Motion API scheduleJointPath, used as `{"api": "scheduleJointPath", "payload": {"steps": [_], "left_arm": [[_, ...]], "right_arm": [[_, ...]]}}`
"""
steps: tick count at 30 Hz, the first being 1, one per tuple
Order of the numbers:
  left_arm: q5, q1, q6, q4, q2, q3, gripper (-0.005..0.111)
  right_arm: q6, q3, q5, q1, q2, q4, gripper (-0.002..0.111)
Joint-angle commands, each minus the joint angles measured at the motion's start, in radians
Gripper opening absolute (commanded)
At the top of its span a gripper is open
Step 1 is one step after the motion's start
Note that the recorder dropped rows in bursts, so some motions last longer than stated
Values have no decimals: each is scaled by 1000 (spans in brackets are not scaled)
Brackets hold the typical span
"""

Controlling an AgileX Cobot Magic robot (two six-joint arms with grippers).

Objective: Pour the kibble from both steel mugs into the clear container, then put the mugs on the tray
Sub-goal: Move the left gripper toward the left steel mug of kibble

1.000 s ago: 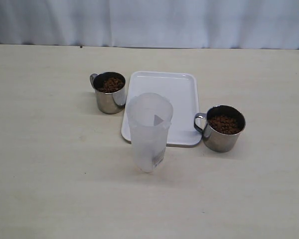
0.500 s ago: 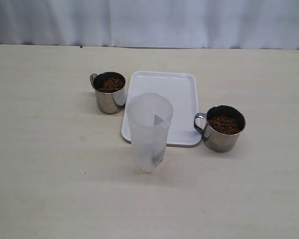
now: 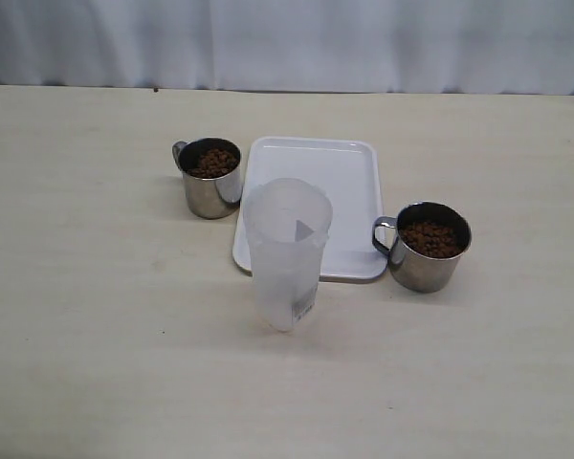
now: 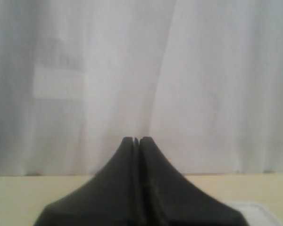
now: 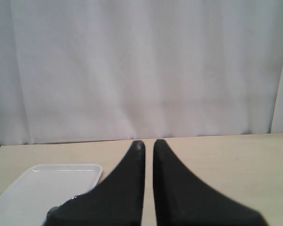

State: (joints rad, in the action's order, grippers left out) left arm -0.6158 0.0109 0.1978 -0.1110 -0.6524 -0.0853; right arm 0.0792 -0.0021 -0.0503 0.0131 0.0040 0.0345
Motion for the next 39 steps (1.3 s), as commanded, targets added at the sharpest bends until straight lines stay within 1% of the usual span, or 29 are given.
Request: {"api": "scheduleJointPath", "payload": {"steps": [1, 4, 6, 9, 11, 14, 19, 23, 25, 27, 29, 30, 33, 35, 39], "left_arm": [[-41, 2, -40, -92, -235, -63, 0], [-59, 2, -51, -218, -343, -94, 0], [-92, 2, -30, -260, -385, -104, 0], [-142, 2, -48, -241, -431, -106, 0], [-144, 2, -80, -233, -477, -126, 0], [-165, 2, -93, -257, -574, -165, 0], [-279, 2, -93, -274, -741, -224, 0], [-315, 11, -97, -302, -847, -256, 0], [-361, 38, -95, -332, -894, -256, 0], [-410, 80, -80, -374, -950, -256, 0], [-461, 142, -56, -425, -1023, -263, 0], [-477, 167, -46, -465, -1053, -272, 0], [-568, 241, 13, -660, -1160, -312, 0], [-587, 258, 20, -708, -1217, -338, 0], [-565, 258, 5, -689, -1287, -370, 0]], "right_arm": [[-5, 2, 12, 4, -4, -1, 5], [-5, 2, 12, 4, -4, -1, 5], [-5, 2, 12, 4, -4, -1, 5], [-5, 2, 12, 4, -4, -1, 5], [-5, 2, 12, 4, -4, -1, 5], [-5, 2, 12, 4, -4, -1, 5], [-5, 2, 12, 4, -4, -1, 5], [-5, 2, 12, 4, -4, -1, 5], [-5, 2, 12, 4, -4, -1, 5], [-5, 2, 12, 4, -4, -1, 5], [-5, 2, 12, 4, -4, -1, 5], [-5, 2, 12, 4, -4, -1, 5], [-5, 2, 12, 4, -4, -1, 5], [-5, 2, 12, 4, -4, -1, 5], [-5, 2, 12, 4, -4, -1, 5]]}}
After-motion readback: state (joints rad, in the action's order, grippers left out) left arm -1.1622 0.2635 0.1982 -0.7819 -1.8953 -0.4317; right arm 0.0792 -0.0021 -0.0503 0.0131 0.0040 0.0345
